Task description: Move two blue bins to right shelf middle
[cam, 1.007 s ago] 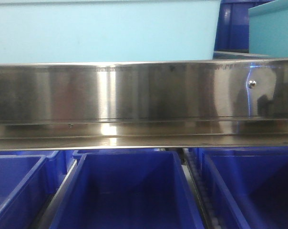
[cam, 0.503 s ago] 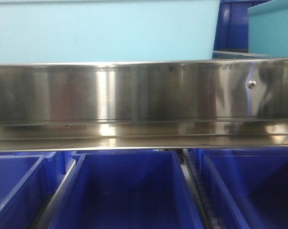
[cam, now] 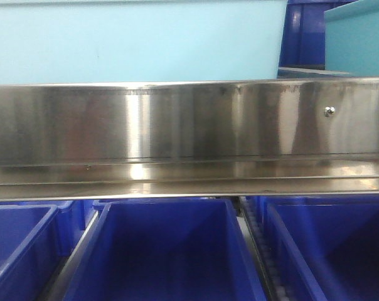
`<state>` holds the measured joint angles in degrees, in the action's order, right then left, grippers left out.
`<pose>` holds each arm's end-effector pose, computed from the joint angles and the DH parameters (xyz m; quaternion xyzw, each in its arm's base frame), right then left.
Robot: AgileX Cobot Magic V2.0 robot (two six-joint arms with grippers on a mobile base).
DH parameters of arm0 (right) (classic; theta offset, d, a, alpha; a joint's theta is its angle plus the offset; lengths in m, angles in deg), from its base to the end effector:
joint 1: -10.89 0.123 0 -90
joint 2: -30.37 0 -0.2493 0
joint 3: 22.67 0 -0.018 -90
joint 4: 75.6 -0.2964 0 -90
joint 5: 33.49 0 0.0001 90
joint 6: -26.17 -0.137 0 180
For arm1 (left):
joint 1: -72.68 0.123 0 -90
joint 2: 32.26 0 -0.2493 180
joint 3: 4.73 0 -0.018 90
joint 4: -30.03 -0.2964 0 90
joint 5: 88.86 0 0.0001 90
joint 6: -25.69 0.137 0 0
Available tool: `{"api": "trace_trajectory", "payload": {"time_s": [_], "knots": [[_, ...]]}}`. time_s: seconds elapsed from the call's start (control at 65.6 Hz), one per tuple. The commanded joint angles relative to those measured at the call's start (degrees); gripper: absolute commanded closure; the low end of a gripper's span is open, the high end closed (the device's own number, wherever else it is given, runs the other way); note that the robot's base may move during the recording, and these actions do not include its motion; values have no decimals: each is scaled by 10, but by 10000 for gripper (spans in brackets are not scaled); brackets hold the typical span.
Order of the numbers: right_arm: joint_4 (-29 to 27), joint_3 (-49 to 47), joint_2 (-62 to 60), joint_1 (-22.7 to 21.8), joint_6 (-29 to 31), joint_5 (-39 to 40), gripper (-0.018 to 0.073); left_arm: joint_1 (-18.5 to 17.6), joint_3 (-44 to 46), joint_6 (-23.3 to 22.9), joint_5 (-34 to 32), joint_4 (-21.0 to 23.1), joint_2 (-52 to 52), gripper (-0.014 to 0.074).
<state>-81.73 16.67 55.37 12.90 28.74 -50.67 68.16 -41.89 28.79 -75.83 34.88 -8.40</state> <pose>0.1686 0.0103 0.3932 -0.0047 0.6523 0.0453 0.7566 0.1536 -0.0148 0.4208 0.0228 0.6014 -0.0485 0.7971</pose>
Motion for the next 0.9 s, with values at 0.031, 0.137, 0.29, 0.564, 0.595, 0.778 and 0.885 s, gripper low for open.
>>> {"api": "trace_trajectory", "payload": {"time_s": [0.031, 0.137, 0.29, 0.564, 0.595, 0.778, 0.885], "knots": [[4, -25, 73, -1, -1, -4, -19, 2, 25, -4, 14, -2, 59, 34], [4, -41, 126, 17, 0, -6, -10, -15, 42, -4, 22, -6, 97, -11], [-2, -103, 200, 65, 0, -57, -10, -65, 88, -4, 57, -11, 146, -5], [-2, -283, 359, 199, 0, -179, -10, -114, 273, -4, 238, -11, 297, -3], [-2, -307, 383, 212, 0, -200, -10, -114, 293, -4, 258, -11, 314, -3], [-2, -449, 520, 283, -18, -324, -10, -114, 407, -4, 394, -11, 430, -3], [22, -534, 606, 295, -64, -429, -10, -114, 461, -4, 473, -11, 495, -3]]}}
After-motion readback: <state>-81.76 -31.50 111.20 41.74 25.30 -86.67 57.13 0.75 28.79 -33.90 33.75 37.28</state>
